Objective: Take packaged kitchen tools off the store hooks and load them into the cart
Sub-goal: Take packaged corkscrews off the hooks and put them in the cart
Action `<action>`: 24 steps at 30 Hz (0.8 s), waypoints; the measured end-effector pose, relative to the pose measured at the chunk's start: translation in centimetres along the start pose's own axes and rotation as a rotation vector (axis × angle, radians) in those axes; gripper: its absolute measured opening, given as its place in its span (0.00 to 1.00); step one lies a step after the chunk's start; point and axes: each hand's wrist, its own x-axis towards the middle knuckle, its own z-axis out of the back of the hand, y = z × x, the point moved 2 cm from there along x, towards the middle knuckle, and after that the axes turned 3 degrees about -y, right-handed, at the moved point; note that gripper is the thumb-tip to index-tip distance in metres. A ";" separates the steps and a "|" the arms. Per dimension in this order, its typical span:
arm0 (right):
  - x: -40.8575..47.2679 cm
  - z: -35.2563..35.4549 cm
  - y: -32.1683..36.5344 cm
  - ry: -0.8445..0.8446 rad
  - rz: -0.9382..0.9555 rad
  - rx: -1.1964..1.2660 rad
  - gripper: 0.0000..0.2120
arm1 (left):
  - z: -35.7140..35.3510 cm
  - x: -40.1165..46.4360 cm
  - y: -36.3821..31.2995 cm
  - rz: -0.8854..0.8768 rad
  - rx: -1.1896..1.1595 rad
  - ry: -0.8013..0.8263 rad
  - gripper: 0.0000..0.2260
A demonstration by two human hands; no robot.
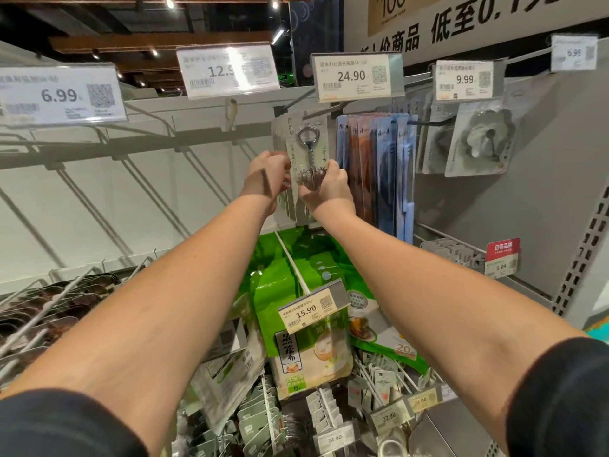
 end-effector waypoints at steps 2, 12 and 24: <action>0.2 -0.3 0.0 -0.005 0.009 0.003 0.37 | 0.1 0.2 -0.1 0.005 -0.001 0.000 0.11; -0.5 0.0 0.4 0.059 -0.060 -0.035 0.44 | 1.4 0.5 0.3 0.049 0.064 0.059 0.11; -9.6 6.9 1.4 -0.022 0.023 -0.070 0.30 | 8.3 -7.0 0.5 -0.069 0.075 0.054 0.08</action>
